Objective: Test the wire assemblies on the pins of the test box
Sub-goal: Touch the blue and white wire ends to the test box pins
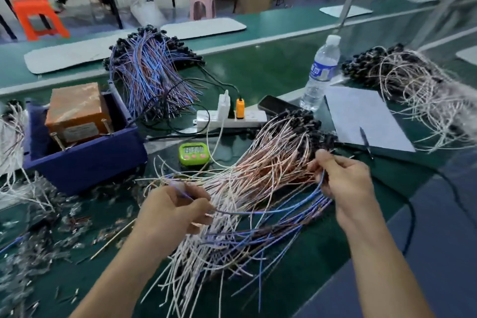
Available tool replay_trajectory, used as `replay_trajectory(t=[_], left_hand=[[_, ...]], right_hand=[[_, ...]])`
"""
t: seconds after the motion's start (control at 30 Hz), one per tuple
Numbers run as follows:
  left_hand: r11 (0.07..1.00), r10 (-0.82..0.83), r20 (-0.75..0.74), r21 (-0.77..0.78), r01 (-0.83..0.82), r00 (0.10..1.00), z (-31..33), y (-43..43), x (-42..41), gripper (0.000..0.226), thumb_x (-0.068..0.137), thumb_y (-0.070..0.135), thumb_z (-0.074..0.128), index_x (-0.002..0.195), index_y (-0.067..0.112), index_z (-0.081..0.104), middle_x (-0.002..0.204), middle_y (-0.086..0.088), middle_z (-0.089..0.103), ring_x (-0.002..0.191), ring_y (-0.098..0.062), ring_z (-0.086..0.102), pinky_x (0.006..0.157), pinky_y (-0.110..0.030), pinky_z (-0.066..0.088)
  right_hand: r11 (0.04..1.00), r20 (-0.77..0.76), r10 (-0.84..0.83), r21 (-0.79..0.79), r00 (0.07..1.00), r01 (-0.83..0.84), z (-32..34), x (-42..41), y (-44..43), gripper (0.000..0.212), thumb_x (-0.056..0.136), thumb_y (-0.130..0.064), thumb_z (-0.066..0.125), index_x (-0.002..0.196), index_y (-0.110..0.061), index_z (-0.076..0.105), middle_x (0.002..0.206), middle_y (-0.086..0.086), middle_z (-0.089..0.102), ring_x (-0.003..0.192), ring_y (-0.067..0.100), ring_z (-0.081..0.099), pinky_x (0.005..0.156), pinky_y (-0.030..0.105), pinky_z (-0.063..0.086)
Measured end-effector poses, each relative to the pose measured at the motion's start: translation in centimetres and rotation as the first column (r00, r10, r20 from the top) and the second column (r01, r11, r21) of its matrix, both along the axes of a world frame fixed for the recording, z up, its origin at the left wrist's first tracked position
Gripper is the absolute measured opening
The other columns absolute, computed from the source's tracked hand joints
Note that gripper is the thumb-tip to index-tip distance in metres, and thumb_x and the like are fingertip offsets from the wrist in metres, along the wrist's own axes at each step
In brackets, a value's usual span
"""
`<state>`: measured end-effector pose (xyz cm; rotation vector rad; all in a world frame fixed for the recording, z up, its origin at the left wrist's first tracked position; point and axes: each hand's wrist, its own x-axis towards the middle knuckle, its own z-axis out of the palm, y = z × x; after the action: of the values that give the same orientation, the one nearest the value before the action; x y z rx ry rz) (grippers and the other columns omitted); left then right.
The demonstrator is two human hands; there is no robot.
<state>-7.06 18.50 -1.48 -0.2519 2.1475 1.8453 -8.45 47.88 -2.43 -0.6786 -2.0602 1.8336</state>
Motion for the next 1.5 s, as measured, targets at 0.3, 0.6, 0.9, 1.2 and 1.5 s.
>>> replay_trajectory(t=[0.3, 0.6, 0.9, 1.2, 1.5], left_hand=[[0.936, -0.113, -0.024, -0.339, 0.098, 0.993, -0.5, 0.6, 1.7, 0.019, 0.079, 0.017, 0.086, 0.074, 0.035, 0.081, 0.067, -0.004, 0.075, 0.053, -0.018, 0.066, 0.06, -0.035, 0.056], [0.53, -0.244, -0.169, -0.848, -0.015, 0.955, -0.3, 2.5, 3.0, 0.018, 0.071, 0.062, 0.08, 0.059, 0.064, 0.066, 0.055, 0.04, 0.058, 0.051, 0.003, 0.056, 0.043, -0.018, 0.038], [0.852, -0.083, -0.421, -0.5, -0.155, 0.903, -0.4, 1.6, 3.4, 0.013, 0.067, 0.056, 0.082, 0.076, 0.059, 0.074, 0.096, 0.038, 0.066, 0.096, 0.014, 0.058, 0.083, -0.033, 0.047], [0.971, 0.066, -0.471, -0.174, -0.166, 0.88, 2.0, 1.0, 2.2, 0.044, 0.091, 0.076, 0.046, 0.084, 0.048, 0.079, 0.103, 0.027, 0.075, 0.099, 0.012, 0.064, 0.084, -0.02, 0.048], [0.799, 0.371, -0.54, -0.229, -0.556, 0.755, 2.3, -7.9, 3.2, 0.032, 0.082, 0.028, 0.066, 0.082, 0.059, 0.071, 0.063, 0.027, 0.068, 0.053, 0.003, 0.061, 0.051, -0.013, 0.046]], right_hand=[[0.903, 0.203, -0.234, 0.407, 0.951, 0.135, -2.4, 0.6, 5.0, 0.053, 0.09, -0.047, 0.067, 0.055, -0.008, 0.063, 0.044, -0.004, 0.037, 0.042, 0.012, 0.031, 0.051, 0.033, 0.03], [0.69, 0.293, -0.348, 0.723, 0.891, 0.032, -4.3, 0.5, 4.8, 0.064, 0.091, -0.053, 0.067, 0.048, -0.011, 0.046, 0.046, 0.0, 0.051, 0.049, 0.024, 0.052, 0.046, 0.027, 0.029], [0.681, 0.034, -0.392, 0.682, 0.919, 0.265, -1.5, 2.1, 3.6, 0.067, 0.095, -0.061, 0.056, 0.049, -0.011, 0.054, 0.041, -0.001, 0.05, 0.045, 0.021, 0.049, 0.045, 0.027, 0.032], [0.833, 0.072, 0.285, 0.475, 0.956, -0.284, 0.6, 1.4, -10.9, 0.046, 0.093, -0.045, 0.063, 0.06, -0.013, 0.07, 0.05, -0.004, 0.064, 0.039, 0.011, 0.05, 0.045, 0.031, 0.045], [0.703, -0.007, 0.621, 0.446, 0.784, -0.554, 2.9, 0.7, -24.8, 0.044, 0.09, -0.039, 0.065, 0.063, -0.004, 0.066, 0.053, 0.011, 0.056, 0.053, 0.027, 0.051, 0.052, 0.04, 0.039]])
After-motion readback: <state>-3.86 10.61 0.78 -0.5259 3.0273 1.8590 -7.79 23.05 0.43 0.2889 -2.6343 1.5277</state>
